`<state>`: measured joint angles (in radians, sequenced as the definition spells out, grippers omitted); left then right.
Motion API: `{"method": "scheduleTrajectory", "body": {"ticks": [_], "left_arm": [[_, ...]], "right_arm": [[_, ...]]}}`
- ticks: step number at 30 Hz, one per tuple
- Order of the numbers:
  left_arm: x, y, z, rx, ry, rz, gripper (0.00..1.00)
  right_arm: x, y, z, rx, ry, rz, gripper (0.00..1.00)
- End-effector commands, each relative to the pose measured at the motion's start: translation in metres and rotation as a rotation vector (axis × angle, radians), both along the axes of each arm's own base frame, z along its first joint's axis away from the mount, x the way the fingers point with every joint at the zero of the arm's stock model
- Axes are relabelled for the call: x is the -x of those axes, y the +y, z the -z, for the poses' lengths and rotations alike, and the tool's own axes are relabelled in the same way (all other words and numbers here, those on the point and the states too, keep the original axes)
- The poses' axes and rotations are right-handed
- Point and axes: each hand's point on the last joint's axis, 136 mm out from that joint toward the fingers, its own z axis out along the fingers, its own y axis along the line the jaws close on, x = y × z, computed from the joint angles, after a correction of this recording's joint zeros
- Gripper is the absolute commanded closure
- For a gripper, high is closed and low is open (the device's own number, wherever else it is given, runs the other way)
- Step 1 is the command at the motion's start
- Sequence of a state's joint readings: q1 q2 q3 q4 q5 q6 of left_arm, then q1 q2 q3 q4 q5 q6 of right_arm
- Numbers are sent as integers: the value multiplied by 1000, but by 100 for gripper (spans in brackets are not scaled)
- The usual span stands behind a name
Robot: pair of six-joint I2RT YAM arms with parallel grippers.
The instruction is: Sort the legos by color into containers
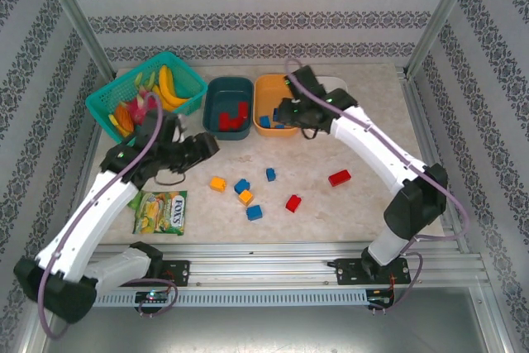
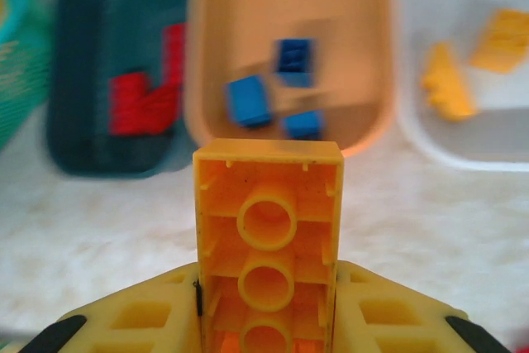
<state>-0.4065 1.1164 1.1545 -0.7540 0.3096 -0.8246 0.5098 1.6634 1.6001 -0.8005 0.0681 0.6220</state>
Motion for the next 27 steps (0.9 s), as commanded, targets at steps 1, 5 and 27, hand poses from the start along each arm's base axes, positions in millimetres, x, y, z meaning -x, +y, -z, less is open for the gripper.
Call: {"method": "scheduleTrajectory", "body": {"ticks": [1, 5, 27], "left_arm": [[-31, -37, -24, 30, -119, 49, 29], [-55, -81, -7, 8, -108, 99, 29], [-117, -204, -14, -10, -193, 267, 26]], "right_arm": [[-7, -45, 29, 75, 102, 20, 75], [-34, -95, 57, 85, 185, 152, 74], [-96, -153, 168, 76, 432, 311, 69]]}}
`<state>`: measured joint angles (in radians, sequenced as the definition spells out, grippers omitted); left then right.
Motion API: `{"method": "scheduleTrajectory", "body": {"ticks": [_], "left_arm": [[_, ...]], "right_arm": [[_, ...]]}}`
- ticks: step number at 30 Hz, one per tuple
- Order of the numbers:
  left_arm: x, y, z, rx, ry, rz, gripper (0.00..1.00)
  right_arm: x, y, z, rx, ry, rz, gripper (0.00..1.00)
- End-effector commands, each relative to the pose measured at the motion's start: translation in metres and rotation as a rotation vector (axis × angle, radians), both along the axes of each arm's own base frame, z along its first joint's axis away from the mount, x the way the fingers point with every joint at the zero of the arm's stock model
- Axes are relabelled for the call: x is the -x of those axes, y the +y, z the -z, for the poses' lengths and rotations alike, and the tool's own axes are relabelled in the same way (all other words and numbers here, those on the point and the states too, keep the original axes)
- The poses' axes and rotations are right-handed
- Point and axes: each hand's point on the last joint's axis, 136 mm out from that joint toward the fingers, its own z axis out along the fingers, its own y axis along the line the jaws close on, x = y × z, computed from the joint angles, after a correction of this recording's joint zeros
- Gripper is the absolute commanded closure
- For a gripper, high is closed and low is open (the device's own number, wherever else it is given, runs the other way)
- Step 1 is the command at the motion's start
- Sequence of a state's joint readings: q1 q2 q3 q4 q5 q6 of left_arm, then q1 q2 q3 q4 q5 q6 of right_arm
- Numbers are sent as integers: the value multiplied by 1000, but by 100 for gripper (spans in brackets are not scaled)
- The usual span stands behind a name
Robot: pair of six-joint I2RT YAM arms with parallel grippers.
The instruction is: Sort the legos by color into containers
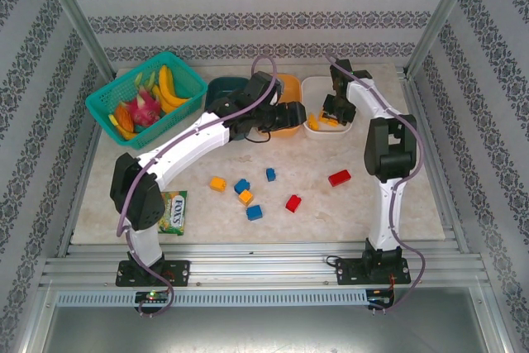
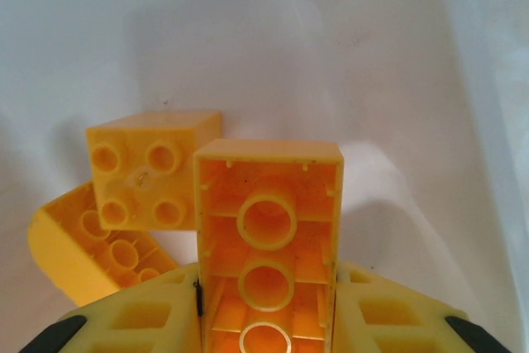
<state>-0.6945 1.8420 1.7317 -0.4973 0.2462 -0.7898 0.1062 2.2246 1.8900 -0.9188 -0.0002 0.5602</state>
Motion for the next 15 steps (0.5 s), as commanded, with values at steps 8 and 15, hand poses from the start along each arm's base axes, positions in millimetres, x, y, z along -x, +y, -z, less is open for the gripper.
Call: {"method": "scheduleTrajectory", "body": {"ticks": [8, 15], "left_arm": [[5, 13, -17, -48, -66, -23, 26], [25, 35, -15, -86, -55, -28, 26]], "right_arm": [[-7, 3, -17, -38, -14, -13, 49], [-11, 10, -76, -63, -137, -12, 45]]}}
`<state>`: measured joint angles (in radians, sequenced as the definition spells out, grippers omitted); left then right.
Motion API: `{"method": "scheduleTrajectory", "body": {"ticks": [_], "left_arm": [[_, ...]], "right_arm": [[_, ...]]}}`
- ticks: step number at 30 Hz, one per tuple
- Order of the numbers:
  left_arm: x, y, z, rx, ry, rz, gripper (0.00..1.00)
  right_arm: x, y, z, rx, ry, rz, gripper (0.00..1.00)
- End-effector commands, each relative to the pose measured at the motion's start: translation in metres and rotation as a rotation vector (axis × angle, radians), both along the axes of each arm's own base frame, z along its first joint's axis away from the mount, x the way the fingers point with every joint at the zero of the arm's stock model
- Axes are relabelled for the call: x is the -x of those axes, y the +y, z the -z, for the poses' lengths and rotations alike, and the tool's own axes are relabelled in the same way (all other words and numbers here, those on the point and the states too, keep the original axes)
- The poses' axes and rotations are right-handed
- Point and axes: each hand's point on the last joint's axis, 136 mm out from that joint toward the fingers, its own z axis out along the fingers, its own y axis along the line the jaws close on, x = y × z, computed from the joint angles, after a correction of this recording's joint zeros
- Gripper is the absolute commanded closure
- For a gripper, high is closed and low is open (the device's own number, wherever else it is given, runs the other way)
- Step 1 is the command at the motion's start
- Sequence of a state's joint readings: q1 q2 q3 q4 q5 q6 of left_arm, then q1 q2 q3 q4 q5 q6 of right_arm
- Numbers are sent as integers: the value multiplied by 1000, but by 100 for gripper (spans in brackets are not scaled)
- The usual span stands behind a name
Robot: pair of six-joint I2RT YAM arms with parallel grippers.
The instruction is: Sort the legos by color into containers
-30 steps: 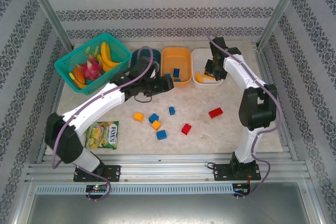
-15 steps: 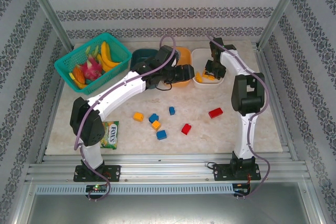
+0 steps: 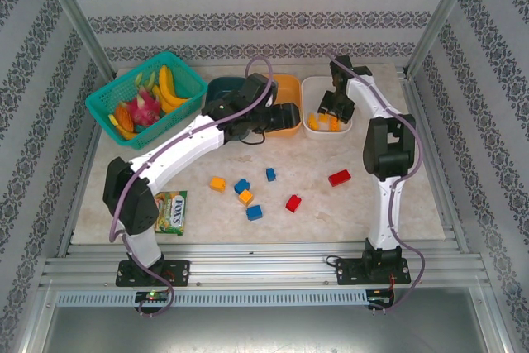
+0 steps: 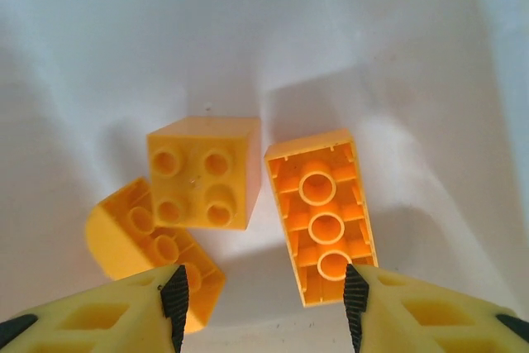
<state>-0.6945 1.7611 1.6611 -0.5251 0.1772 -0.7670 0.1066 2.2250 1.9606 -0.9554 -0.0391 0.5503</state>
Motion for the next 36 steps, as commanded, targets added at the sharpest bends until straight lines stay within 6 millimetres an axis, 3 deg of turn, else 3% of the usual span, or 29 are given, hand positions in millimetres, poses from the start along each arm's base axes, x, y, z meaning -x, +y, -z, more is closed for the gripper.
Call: {"method": "scheduleTrajectory", "body": {"ticks": [1, 7, 11, 15, 20, 27, 31, 36], "left_arm": [[19, 15, -11, -37, -24, 12, 26], [43, 36, -8, -91, -9, 30, 26], [61, 49, -4, -125, -1, 52, 26], [79, 58, 4, -163, 13, 86, 26], [102, 54, 27, -224, 53, 154, 26], [128, 21, 78, -345, 98, 259, 26], [136, -8, 106, -406, 122, 314, 26], [135, -27, 141, -503, 164, 329, 26]], "right_arm": [[-1, 3, -70, -31, -135, 10, 46], [27, 23, -136, -65, -270, -37, 46], [74, 36, -165, -93, -321, -87, 46], [135, 44, -182, -145, -346, -125, 45], [222, 56, -167, -232, -265, -170, 44], [340, 63, -110, -423, -45, -155, 41], [376, 63, -88, -493, 29, -132, 37], [399, 61, -78, -499, 88, -157, 37]]}}
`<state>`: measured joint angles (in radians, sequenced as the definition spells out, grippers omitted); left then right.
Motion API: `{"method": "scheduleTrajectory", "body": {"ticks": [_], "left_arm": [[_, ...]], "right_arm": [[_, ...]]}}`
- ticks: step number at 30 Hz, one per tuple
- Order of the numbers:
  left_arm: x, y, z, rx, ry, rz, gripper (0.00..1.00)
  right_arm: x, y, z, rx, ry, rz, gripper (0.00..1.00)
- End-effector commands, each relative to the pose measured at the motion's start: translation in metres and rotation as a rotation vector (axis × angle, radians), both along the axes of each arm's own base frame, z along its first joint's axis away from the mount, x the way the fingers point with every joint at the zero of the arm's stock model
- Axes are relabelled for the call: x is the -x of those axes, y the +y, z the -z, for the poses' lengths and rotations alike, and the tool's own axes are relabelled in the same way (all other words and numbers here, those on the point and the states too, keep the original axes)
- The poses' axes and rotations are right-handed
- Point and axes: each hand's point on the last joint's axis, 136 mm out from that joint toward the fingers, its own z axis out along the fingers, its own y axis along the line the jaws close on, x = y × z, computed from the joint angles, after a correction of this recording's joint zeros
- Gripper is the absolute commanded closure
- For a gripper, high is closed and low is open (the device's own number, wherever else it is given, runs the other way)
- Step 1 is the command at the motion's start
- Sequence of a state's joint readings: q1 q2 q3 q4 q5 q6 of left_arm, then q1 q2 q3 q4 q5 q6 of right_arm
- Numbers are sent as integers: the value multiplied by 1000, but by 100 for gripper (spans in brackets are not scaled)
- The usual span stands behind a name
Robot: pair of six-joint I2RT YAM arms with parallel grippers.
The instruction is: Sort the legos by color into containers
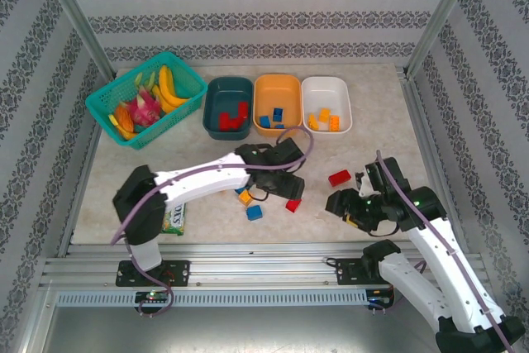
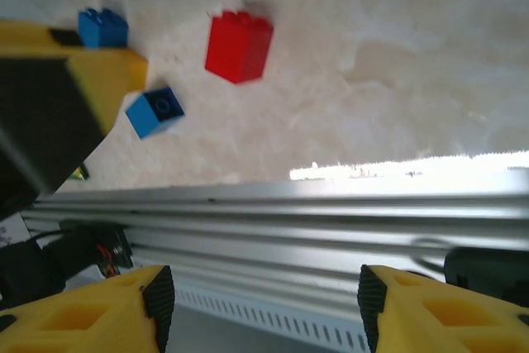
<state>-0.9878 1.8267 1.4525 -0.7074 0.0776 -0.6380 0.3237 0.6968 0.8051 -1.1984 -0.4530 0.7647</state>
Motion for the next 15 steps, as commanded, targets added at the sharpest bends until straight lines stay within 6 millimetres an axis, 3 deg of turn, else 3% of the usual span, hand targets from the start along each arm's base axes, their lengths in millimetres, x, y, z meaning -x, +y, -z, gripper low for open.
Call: {"method": "scheduleTrajectory", "body": {"ticks": [1, 10, 15], "left_arm": [[-6, -4, 6, -79, -28, 3, 26], [-4, -22, 55, -198, 34, 70, 28], [4, -24, 65, -222, 54, 84, 30]], "right_arm": [[20, 3, 0, -25, 63, -38, 36], [39, -2, -3, -24, 64, -83, 35], [43, -6, -3, -20, 55, -54, 36]]}}
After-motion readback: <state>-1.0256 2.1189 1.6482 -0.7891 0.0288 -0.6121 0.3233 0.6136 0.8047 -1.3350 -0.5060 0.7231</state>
